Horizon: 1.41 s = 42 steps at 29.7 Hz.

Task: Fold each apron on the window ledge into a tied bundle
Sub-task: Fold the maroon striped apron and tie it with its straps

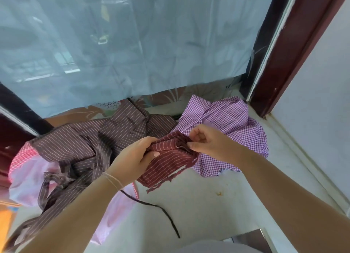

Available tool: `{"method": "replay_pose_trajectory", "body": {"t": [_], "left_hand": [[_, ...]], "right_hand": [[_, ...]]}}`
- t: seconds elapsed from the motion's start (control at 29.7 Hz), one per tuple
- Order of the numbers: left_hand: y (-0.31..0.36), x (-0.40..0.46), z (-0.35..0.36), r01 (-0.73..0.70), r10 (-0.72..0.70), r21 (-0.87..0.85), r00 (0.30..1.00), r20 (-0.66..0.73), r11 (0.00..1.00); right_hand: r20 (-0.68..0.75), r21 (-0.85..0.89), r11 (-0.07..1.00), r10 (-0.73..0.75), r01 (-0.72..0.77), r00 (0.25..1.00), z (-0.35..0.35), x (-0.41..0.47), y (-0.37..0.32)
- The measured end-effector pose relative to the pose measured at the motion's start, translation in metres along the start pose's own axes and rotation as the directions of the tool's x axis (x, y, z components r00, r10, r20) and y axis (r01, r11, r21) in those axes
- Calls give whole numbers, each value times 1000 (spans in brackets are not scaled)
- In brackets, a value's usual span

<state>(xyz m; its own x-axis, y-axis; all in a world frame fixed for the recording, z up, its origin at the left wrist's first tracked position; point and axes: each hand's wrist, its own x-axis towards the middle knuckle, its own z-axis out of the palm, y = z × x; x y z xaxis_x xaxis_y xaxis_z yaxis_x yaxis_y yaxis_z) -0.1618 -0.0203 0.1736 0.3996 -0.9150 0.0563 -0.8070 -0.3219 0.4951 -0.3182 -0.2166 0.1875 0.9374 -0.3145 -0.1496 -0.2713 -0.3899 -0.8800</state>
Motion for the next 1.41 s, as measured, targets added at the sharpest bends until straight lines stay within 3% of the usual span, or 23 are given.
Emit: {"method": "replay_pose_trajectory", "body": {"t": [0.2,0.3,0.37,0.44,0.47,0.54,0.61,0.67,0.71,0.77,1.01,1.21,1.31,1.38,1.41], "left_hand": [[5,4,-4,54,-52,134,999,-15,989],[3,9,1,94,-93,194,996,-14,977],[3,13,6,168,-170,124,985,7,978],[5,19,10,326,-327,-106,945,6,939],[5,22,13,401,-417,-263,909,-4,877],[9,29,20,482,-581,-574,814,12,662],[15,37,27,427,-679,-843,727,104,328],[24,44,28,276,-680,-960,695,235,-50],[27,47,27,215,-663,-962,698,271,-167],[31,49,25,162,-642,-955,710,288,-249],[19,54,20,127,-622,-936,716,317,-330],[12,55,12,109,-611,-966,756,234,-235],[10,54,8,138,-612,-976,761,213,-167],[10,51,6,180,-609,-977,764,211,-113],[9,50,6,207,-602,-974,767,222,-95]], "right_hand": [[-182,-392,920,-92,14,979,-2,10,0],[-215,-414,910,-64,-32,975,-6,15,-3],[-277,-385,920,-45,-68,960,-8,17,-7],[-345,-300,950,-23,-86,938,-10,18,-11],[-348,-213,974,3,-82,937,-10,18,-14],[-276,0,997,72,-74,959,-3,15,-17],[-154,145,986,109,-86,982,16,10,-18],[-64,227,966,142,-124,988,38,6,-15],[-49,277,950,167,-147,985,47,5,-12],[-60,376,907,225,-187,972,57,4,-5],[-47,417,886,245,-204,968,58,6,4],[-30,328,929,190,-170,981,45,7,8],[95,269,947,155,-176,983,26,2,1],[166,358,922,90,-145,982,9,-3,-6],[124,458,880,76,-125,989,1,-3,-12]]}}
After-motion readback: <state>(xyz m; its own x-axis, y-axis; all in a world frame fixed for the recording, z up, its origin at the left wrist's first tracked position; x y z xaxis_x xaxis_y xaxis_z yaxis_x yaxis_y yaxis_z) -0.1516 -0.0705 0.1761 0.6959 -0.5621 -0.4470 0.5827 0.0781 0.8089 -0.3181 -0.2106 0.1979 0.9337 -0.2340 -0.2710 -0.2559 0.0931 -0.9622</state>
